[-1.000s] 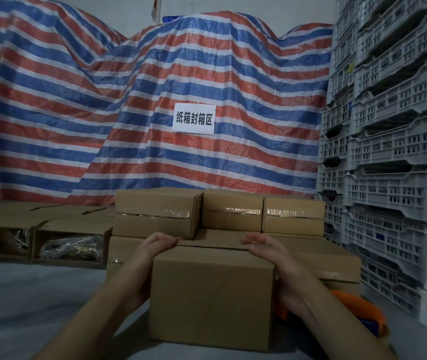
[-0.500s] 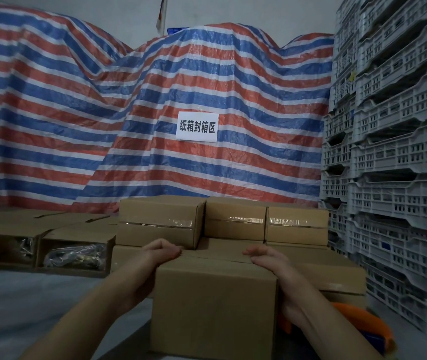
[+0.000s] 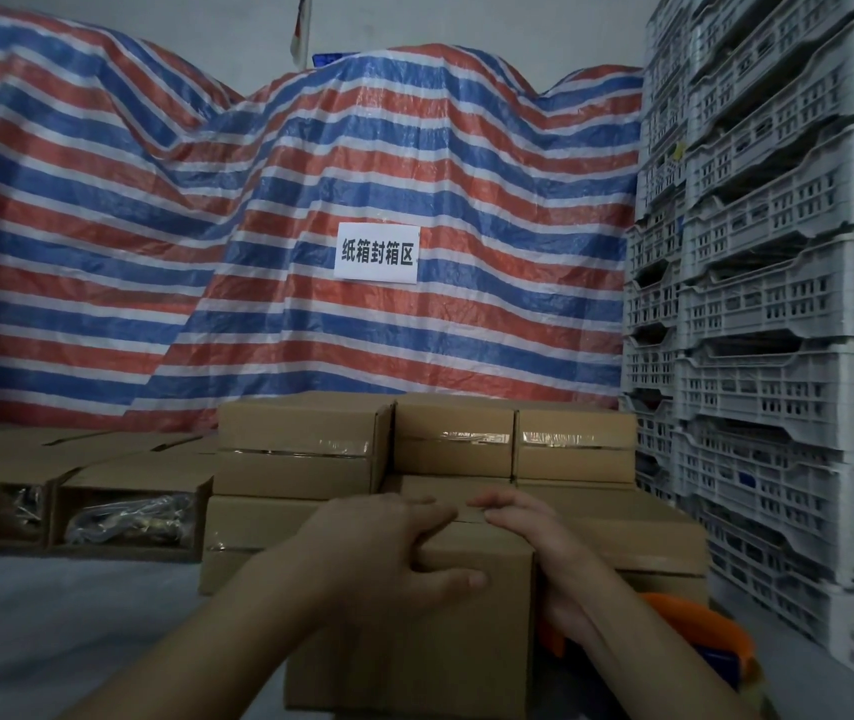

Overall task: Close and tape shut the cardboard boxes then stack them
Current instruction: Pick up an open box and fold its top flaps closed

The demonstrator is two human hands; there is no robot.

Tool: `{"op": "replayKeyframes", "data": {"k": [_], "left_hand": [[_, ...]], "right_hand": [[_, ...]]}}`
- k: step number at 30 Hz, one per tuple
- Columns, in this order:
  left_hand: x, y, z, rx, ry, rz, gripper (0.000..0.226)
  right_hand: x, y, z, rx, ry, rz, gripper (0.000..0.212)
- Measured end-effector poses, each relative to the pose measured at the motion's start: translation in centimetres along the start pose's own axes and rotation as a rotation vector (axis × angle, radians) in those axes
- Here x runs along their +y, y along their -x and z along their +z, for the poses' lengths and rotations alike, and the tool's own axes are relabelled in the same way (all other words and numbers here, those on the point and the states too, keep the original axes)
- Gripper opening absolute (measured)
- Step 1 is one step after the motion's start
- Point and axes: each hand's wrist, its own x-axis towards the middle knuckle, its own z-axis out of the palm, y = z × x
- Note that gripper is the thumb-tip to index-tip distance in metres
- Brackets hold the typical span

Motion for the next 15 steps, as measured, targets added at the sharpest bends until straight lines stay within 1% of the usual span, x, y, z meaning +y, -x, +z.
{"op": "replayKeyframes", "data": {"k": [4,6,7,8,9,11,12,13,15], "left_hand": [[0.1,0.2,-0.1,-0.027,0.011,-0.014,0.081],[0.2,0.2,-0.5,-0.047,0.023,-0.021,0.080],[0.3,0.2,-0.6,-0.056,0.023,-0.026,0.080],[0.3,0.3,-0.6,-0.060,0.021,-0.032,0.080],[0.4,0.4,-0.6,-0.058,0.018,-0.037,0.080],[0.5,0.5,-0.6,-0.056,0.017,-0.045,0.080],[0.5,0.5,-0.6,-0.057,0.015,-0.049,0.080],[0.6,0.6,-0.6,-0.059,0.009,-0.053,0.081],[0.7,0.6,-0.8,-0.070,0.010,-0.061,0.083]], "right_hand": [[-0.1,0.3,0.0,-0.005,0.046,0.024,0.016],[-0.4,0.6,-0.5,0.043,0.141,0.009,0.016],[-0.5,0.8,-0.9,0.084,0.222,-0.028,0.017],[-0.8,1.2,-1.7,0.136,0.348,-0.097,0.017],[-0.9,1.6,-2.7,0.196,0.533,-0.192,0.019],[-0.8,2.5,-5.0,0.288,1.016,-0.370,0.028],[-0.5,3.1,-5.9,0.299,1.235,-0.391,0.033],[-0.1,3.7,-6.6,0.296,1.403,-0.373,0.038],[1.1,4.7,-7.3,0.307,1.619,-0.279,0.042]]}}
